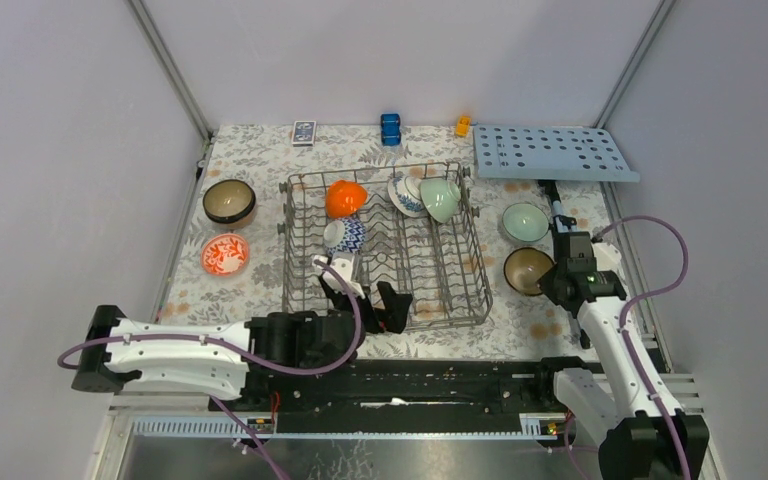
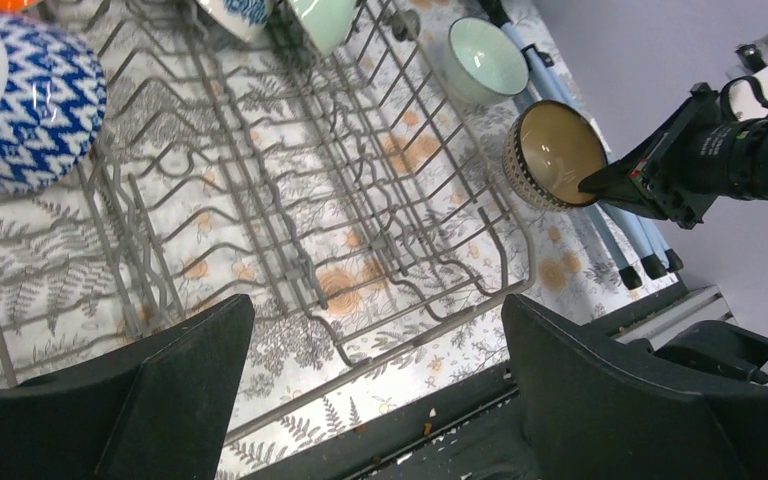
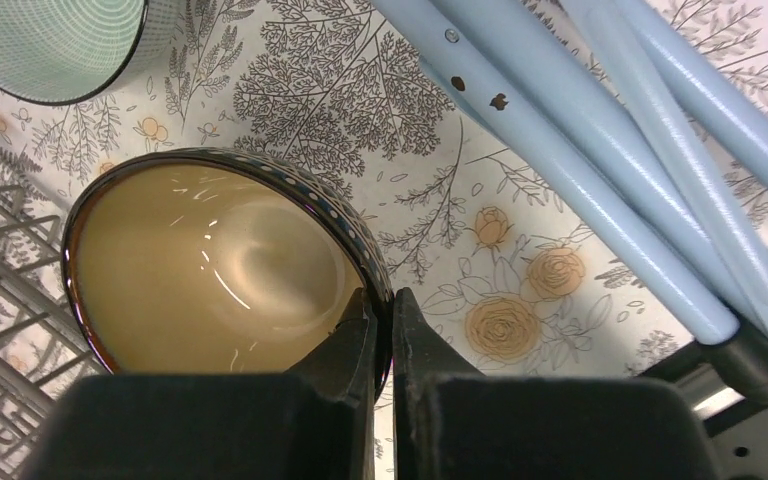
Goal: Unload the bowls from the dish rack
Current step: Place the bowl at the center of the board.
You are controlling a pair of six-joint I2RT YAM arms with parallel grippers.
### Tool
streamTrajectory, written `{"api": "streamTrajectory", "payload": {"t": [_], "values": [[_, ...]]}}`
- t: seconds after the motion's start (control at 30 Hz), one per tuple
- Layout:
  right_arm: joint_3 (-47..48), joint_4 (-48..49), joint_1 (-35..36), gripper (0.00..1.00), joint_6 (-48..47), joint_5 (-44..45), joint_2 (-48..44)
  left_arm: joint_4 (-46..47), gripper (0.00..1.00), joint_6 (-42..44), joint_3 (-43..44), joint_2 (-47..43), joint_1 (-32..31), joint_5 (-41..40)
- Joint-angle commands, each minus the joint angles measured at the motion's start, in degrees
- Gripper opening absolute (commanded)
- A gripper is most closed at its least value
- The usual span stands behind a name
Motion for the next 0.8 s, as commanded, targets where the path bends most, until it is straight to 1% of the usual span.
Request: {"api": "streamTrajectory", "payload": {"t": [0.0, 0.33, 0.6, 0.77], "values": [[-1.1, 7.51, -0.82, 0.0, 7.1, -1.17, 0.76, -5.56, 0.99, -8.91, 0.89, 1.44, 0.23, -0.64], [-3.19, 9.4, -0.83, 0.0, 12.82, 0.33, 4.74, -6.39, 0.99, -10.46, 1.77, 5.05, 0.32, 0.27], [-3.95, 13.21, -0.85, 0.0, 13.56, -1.05, 9.16, -7.54, 0.99, -11.31, 2.39, 6.49, 0.35, 0.66], [-4.56, 13.96, -0.91, 0.0, 13.37, -1.22, 10.65, -8.33, 0.99, -11.6, 2.7, 6.81, 0.41, 0.55]]}}
